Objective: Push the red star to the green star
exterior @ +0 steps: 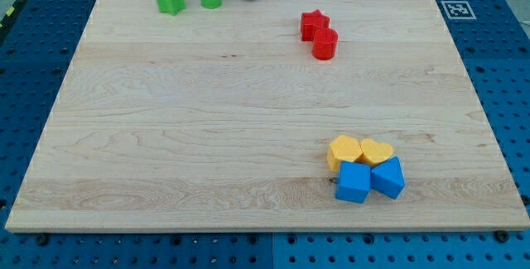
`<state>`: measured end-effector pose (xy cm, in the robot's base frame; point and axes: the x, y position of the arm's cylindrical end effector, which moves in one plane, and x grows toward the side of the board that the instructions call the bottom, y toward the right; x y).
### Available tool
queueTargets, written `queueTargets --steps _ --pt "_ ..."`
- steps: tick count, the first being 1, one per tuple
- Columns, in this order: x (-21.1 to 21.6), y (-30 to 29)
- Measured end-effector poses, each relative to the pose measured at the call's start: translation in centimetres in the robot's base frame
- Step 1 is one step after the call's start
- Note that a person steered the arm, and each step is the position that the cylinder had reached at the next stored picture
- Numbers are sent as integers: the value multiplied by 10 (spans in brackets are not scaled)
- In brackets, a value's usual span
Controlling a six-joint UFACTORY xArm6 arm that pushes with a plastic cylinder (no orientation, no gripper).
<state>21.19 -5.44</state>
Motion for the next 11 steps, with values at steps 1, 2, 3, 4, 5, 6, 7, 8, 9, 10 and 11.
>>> queueTargets --steps 1,2,3,4,5,6,7,8,9,10,11 --pt "19 -44" --pt "22 -63" --pt "20 -28" --pt "10 31" --pt "11 137" --pt "48 222" --pt "95 225" --pt "103 165" --pt "103 73" --pt "103 20" --pt "103 73"
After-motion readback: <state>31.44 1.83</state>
